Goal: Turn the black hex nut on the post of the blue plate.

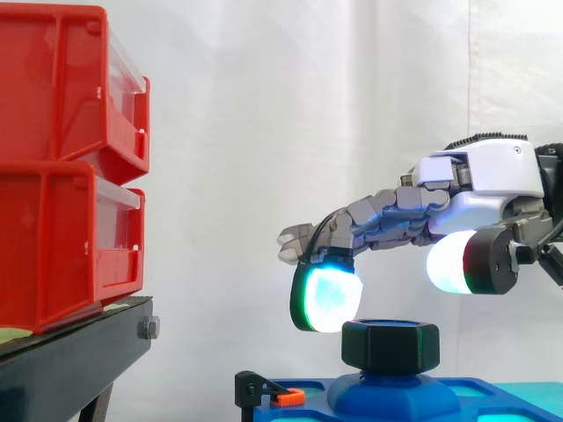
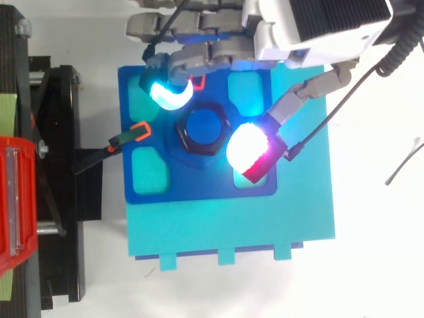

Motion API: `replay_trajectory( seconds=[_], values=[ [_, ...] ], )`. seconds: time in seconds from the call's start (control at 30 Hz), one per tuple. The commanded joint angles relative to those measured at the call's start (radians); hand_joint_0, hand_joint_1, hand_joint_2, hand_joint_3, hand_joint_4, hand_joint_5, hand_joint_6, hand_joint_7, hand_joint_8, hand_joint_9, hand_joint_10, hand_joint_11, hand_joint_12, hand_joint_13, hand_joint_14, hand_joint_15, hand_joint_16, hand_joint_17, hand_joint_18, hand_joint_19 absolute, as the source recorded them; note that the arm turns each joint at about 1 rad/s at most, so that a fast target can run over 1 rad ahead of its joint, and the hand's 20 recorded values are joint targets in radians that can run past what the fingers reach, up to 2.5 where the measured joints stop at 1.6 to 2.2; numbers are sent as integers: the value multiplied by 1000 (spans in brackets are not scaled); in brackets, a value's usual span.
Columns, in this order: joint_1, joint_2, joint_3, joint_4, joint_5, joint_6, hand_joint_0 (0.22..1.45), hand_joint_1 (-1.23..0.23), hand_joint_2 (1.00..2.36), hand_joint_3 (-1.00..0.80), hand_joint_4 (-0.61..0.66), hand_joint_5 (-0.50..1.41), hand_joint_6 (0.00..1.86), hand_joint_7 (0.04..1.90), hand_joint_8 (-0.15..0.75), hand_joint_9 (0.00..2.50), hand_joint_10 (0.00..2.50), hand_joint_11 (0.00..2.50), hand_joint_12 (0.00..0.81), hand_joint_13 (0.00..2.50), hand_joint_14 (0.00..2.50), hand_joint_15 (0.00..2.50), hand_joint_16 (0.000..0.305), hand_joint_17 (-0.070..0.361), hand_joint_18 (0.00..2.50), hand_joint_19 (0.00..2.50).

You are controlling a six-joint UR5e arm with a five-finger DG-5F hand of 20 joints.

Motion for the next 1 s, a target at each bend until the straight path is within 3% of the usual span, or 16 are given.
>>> replay_trajectory(
  seconds=[0.0,0.23,0.33,0.47,0.5,0.63,0.77,0.97],
  values=[
    [-2,0,0,6,-5,1,437,-353,1000,-500,282,-191,504,964,262,204,0,0,372,0,0,0,54,122,0,338],
    [15,0,71,-43,-4,10,439,-353,1000,-500,279,-191,504,956,262,208,0,0,371,0,0,0,54,123,0,340],
    [36,0,85,-58,13,13,438,-354,1000,-500,278,-193,504,941,261,206,0,0,370,0,0,0,55,123,0,346],
    [58,0,79,-66,35,18,440,-356,1000,-500,255,-202,504,893,261,207,0,0,369,0,0,0,55,123,0,344],
    [70,0,77,-68,41,23,440,-357,1000,-500,253,-202,504,891,261,207,0,0,369,0,0,0,55,123,0,347],
    [88,0,77,-75,44,35,441,-416,1000,-500,235,-210,504,861,257,202,0,0,369,0,0,0,54,122,0,340],
    [98,0,74,-101,44,35,441,-427,1000,-500,233,-211,504,861,255,198,0,0,368,0,0,0,54,122,0,349],
    [102,0,20,-77,50,44,442,-424,1000,-500,230,-212,503,865,255,200,0,0,368,0,0,0,54,122,0,348]
  ],
)
